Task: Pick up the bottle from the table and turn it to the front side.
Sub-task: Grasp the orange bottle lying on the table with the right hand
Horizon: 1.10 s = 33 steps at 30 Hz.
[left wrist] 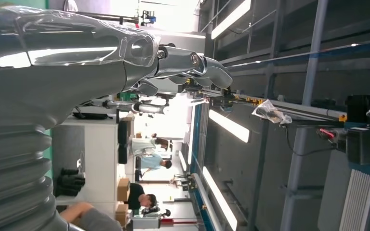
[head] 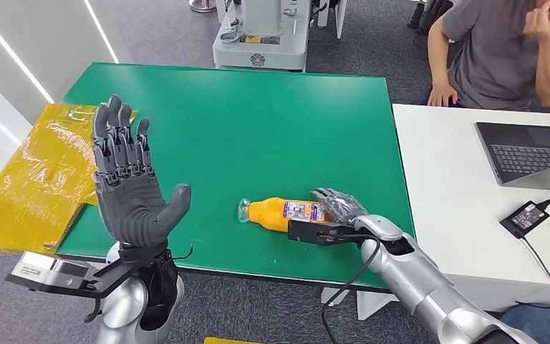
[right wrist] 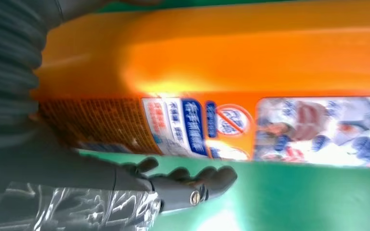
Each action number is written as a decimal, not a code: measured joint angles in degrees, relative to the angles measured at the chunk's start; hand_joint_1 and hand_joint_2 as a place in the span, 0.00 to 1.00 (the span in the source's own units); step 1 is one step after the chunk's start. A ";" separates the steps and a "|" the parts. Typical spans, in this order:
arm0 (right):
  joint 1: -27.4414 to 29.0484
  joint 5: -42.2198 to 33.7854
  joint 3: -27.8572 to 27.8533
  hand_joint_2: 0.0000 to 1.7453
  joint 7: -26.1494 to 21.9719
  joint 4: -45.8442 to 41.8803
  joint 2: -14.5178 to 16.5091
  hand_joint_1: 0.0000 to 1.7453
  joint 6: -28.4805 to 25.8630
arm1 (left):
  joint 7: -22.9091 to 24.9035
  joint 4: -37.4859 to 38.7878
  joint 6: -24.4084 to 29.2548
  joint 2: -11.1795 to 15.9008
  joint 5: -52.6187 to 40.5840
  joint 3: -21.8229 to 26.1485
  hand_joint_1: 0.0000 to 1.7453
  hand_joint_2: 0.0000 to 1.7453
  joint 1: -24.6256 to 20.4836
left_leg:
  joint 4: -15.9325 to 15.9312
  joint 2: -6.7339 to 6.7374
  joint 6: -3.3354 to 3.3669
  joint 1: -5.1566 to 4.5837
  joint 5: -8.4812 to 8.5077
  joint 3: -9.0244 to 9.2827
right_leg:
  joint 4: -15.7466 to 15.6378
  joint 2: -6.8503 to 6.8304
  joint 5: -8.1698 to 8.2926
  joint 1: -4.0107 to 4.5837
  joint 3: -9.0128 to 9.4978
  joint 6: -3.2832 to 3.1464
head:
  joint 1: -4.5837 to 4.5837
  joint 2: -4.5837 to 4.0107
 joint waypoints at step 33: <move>0.92 0.28 -2.24 1.00 -1.46 0.50 -0.02 1.00 -7.64 | 0.07 0.00 3.01 0.28 1.89 -1.36 0.00 1.00 1.14 | 0.02 -0.03 0.01 0.00 -0.01 -0.08 | -0.01 -0.02 0.00 0.01 -0.03 0.01 | -0.01 0.00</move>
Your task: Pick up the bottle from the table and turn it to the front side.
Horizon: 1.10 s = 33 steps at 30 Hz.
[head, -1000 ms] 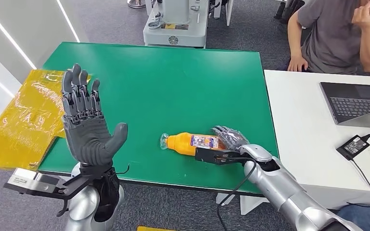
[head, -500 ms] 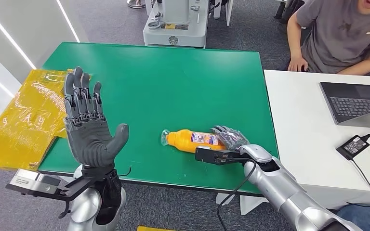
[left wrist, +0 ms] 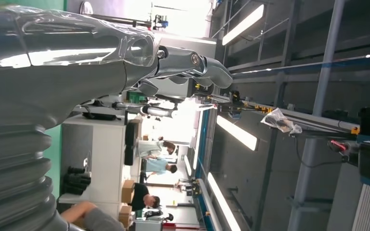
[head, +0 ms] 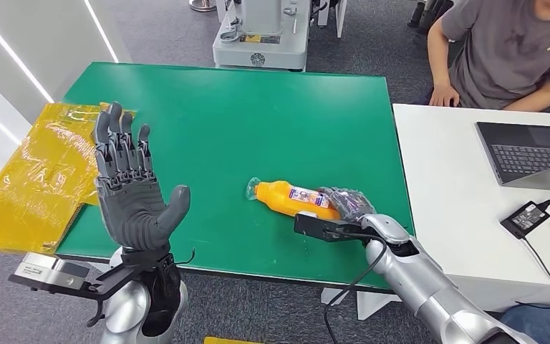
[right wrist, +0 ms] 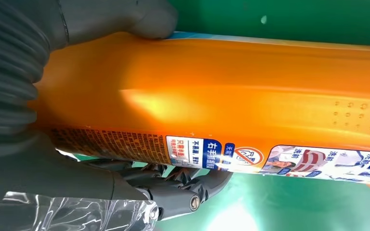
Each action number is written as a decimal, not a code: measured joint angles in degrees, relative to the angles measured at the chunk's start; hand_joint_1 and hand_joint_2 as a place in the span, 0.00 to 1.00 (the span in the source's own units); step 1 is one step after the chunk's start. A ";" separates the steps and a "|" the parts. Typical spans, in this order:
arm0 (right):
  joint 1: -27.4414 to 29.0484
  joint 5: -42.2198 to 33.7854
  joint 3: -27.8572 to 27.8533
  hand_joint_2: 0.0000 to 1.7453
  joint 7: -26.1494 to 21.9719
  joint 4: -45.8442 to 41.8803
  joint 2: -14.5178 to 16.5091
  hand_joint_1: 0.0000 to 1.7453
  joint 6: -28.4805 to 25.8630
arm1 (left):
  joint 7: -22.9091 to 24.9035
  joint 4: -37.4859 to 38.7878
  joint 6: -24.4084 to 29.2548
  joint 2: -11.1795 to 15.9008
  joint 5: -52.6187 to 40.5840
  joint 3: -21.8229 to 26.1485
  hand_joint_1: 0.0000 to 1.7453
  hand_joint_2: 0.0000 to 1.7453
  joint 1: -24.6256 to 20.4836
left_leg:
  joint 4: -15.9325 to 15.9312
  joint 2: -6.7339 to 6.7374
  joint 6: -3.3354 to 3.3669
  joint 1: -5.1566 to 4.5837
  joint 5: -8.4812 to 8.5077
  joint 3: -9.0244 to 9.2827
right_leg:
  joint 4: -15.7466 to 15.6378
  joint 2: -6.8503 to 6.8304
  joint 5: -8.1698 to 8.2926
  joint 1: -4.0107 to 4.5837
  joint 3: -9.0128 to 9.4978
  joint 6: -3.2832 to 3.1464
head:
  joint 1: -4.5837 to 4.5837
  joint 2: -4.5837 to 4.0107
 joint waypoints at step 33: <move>15.73 -14.68 -14.86 1.00 -27.27 -29.57 10.29 1.00 -44.06 | 4.46 6.17 -6.38 -0.31 3.00 -1.99 0.00 1.00 -7.42 | -0.01 0.03 0.00 0.00 0.00 -0.04 | 0.02 0.03 -0.01 0.00 -0.08 0.01 | 0.00 0.00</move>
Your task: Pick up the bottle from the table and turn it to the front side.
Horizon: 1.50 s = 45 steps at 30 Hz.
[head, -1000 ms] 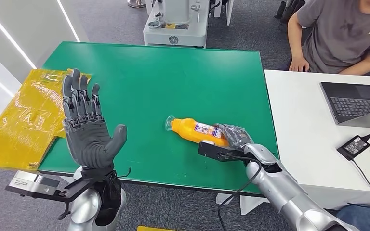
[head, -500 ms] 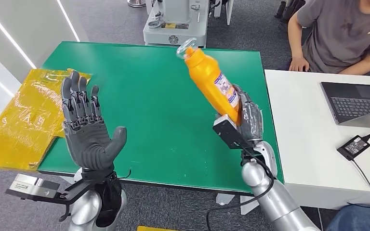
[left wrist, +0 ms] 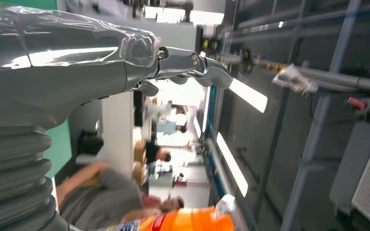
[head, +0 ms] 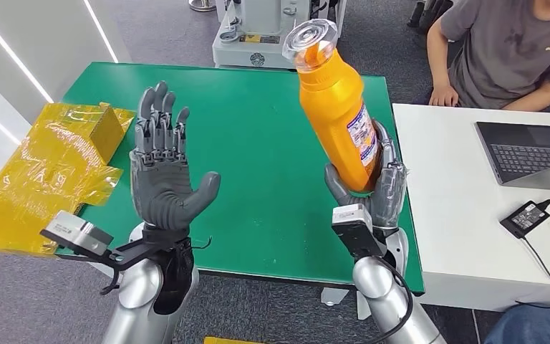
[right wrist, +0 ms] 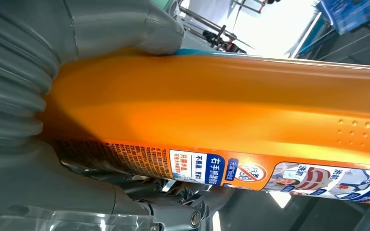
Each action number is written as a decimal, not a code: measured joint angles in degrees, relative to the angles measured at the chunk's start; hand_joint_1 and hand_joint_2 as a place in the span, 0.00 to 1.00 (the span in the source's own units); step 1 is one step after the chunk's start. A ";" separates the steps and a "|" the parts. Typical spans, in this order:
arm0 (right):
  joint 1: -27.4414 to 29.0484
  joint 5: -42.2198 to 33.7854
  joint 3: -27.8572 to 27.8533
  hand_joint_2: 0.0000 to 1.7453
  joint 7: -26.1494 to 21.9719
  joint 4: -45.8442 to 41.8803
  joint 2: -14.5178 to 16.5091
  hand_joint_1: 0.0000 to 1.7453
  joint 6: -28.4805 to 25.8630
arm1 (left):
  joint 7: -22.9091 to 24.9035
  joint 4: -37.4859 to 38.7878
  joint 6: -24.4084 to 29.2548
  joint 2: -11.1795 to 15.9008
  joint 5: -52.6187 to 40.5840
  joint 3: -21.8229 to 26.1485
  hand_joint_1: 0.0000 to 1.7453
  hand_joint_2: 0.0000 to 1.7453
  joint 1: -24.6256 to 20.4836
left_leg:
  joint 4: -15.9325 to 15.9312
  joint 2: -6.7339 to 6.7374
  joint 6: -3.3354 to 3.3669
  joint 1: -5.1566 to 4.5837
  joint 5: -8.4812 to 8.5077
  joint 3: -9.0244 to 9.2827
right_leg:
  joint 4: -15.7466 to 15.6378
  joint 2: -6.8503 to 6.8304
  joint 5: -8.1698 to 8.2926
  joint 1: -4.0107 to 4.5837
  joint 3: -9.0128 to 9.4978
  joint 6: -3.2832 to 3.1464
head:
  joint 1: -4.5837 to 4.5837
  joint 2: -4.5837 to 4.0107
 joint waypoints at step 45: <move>-5.39 7.36 10.33 1.00 0.20 7.80 3.66 1.00 20.28 | 5.59 15.92 -6.57 -0.69 -1.78 -1.26 0.00 1.00 -9.02 | -0.01 0.00 0.00 0.00 0.00 -0.03 | 0.01 0.01 0.00 0.00 -0.03 0.00 | 0.00 0.00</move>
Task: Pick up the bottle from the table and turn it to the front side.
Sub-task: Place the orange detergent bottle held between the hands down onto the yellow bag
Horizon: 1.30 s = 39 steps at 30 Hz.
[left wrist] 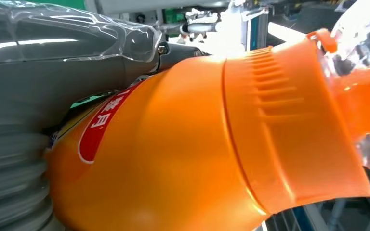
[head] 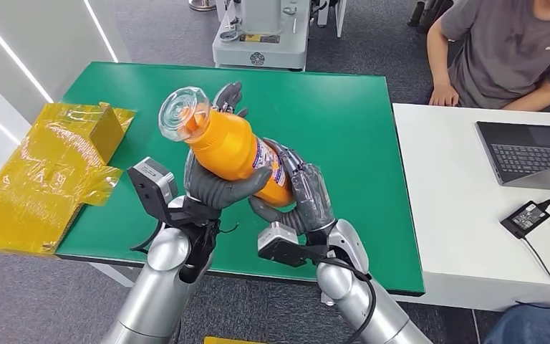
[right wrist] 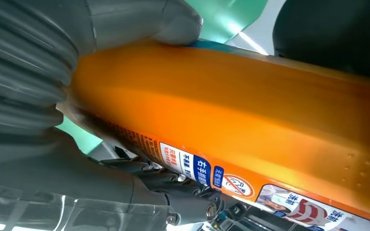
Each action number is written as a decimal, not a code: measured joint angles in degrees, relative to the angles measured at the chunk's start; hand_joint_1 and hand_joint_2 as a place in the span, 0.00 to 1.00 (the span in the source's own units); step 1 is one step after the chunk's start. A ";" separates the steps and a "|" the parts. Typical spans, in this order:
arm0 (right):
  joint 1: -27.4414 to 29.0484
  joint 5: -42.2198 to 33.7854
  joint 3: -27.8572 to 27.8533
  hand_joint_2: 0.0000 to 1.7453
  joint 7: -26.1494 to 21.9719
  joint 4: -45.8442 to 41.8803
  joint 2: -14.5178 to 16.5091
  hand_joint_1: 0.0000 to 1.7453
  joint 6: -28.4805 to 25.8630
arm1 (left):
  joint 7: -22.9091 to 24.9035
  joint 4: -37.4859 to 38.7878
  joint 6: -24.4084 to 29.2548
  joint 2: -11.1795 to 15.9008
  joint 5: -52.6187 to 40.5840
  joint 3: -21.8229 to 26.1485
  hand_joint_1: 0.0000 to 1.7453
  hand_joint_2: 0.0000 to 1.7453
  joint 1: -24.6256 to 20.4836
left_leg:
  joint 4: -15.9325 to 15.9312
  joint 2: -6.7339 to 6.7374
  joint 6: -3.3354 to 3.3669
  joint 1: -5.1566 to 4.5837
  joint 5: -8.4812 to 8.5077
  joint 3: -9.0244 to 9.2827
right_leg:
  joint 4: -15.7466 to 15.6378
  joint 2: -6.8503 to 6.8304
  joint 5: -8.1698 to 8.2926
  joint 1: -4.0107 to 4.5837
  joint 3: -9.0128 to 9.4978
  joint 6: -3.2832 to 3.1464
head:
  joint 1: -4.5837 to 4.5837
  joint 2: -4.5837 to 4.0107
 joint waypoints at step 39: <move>2.03 7.39 -1.69 1.00 3.44 -2.52 0.08 0.55 7.52 | -3.21 -1.64 6.20 -1.15 -2.73 2.32 1.00 1.00 5.56 | 0.00 0.02 0.00 0.00 0.00 0.00 | -0.01 0.04 0.00 0.00 -0.02 0.00 | 0.00 0.00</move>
